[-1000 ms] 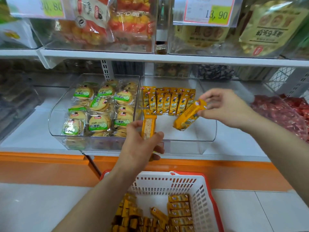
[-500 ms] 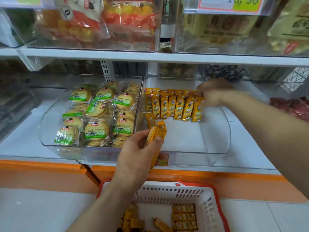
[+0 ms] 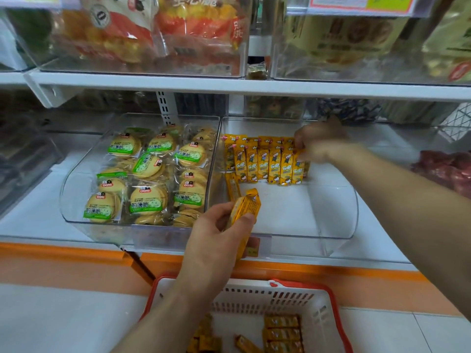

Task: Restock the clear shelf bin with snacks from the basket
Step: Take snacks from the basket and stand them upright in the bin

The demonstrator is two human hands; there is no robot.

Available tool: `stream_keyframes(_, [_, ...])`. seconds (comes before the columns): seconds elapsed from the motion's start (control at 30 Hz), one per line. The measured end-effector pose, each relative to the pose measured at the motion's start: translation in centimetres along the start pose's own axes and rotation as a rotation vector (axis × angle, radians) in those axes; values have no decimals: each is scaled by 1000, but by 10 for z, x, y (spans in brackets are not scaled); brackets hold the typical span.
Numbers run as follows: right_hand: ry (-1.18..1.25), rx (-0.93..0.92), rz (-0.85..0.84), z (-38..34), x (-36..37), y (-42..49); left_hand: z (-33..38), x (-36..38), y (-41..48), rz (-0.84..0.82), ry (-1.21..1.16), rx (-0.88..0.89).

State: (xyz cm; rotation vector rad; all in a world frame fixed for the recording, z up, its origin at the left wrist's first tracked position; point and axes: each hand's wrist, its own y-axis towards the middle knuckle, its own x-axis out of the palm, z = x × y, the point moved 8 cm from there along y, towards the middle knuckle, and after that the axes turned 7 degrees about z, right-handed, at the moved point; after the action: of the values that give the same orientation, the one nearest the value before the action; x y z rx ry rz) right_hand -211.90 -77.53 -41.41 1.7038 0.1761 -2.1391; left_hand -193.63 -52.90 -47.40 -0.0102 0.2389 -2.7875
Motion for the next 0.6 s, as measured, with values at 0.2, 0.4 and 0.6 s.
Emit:
stream_keyframes(0.2, [-8,12,20,3,-4,-3,5,-1,-3,-19,-88,-58])
stream_keyframes(0.4, [444,91,220,3,-44,-64,10,-11,-7,31,-139,-58])
stream_keyframes(0.6, [1413,58,15,-61,-74,-175,12,1,-27,-75,-224,-167])
